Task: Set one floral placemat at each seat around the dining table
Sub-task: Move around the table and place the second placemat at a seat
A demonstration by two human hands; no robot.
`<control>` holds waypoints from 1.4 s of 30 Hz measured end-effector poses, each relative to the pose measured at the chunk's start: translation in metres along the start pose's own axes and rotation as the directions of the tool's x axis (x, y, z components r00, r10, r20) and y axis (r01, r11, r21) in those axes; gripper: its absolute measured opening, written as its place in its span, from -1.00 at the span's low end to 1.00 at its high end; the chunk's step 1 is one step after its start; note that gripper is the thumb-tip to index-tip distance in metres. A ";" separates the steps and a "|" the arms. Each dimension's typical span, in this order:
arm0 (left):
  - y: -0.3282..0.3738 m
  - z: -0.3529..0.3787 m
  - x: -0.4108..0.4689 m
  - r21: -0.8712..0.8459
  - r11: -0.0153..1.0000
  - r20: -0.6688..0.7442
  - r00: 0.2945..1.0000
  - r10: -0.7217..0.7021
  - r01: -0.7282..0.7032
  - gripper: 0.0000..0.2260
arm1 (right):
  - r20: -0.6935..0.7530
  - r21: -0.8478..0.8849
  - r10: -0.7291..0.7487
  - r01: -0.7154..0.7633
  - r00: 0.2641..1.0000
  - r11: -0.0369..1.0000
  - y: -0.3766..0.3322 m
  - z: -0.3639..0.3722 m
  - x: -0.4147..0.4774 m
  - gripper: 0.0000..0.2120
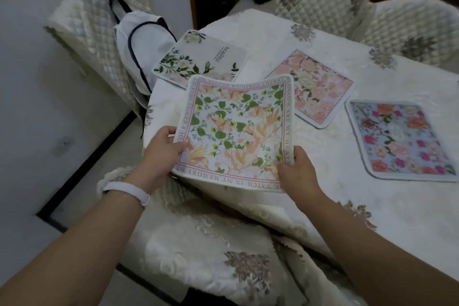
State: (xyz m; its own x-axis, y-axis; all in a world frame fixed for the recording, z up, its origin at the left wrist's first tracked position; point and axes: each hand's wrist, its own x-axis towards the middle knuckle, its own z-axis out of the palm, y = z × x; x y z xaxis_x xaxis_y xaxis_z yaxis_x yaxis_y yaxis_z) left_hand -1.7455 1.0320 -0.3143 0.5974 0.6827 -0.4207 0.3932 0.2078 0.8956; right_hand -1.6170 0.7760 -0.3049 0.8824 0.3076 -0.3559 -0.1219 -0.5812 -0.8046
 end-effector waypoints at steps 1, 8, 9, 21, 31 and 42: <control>0.001 -0.005 0.008 0.000 1.000 0.013 1.000 -0.005 0.005 -0.87 | 0.001 0.000 0.022 -0.022 1.000 1.000 0.000 0.006 0.001 -0.85; -0.004 -0.004 0.044 0.140 0.990 0.101 0.995 0.013 -0.027 -0.87 | 0.000 0.025 0.142 -0.142 0.990 0.990 0.017 0.027 0.013 -0.66; -0.007 -0.001 0.048 0.151 0.988 0.120 0.993 0.012 -0.030 -0.87 | -0.003 0.030 0.164 -0.164 0.986 0.986 0.023 0.029 0.015 -0.65; -0.046 0.019 0.076 0.316 0.947 0.154 0.982 -0.105 0.052 -0.87 | 0.060 0.049 0.325 -0.328 0.944 0.943 0.070 0.046 0.024 -0.64; -0.049 0.030 0.083 0.394 0.919 0.131 0.988 -0.082 0.024 -0.85 | 0.096 0.013 0.379 -0.382 0.920 0.924 0.081 0.039 0.024 -0.67; -0.059 0.005 0.086 0.790 0.458 0.422 0.904 0.077 -0.408 -0.30 | -0.038 -0.364 0.165 -0.168 0.986 0.916 0.088 0.035 0.004 -0.40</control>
State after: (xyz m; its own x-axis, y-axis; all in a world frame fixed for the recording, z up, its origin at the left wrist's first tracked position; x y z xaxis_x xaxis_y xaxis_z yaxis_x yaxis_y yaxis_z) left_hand -1.7140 1.0748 -0.4037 0.8646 0.3375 -0.3723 0.4888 -0.7366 0.4674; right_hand -1.6402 0.7522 -0.3937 0.8668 0.1784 -0.4656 -0.0944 -0.8582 -0.5046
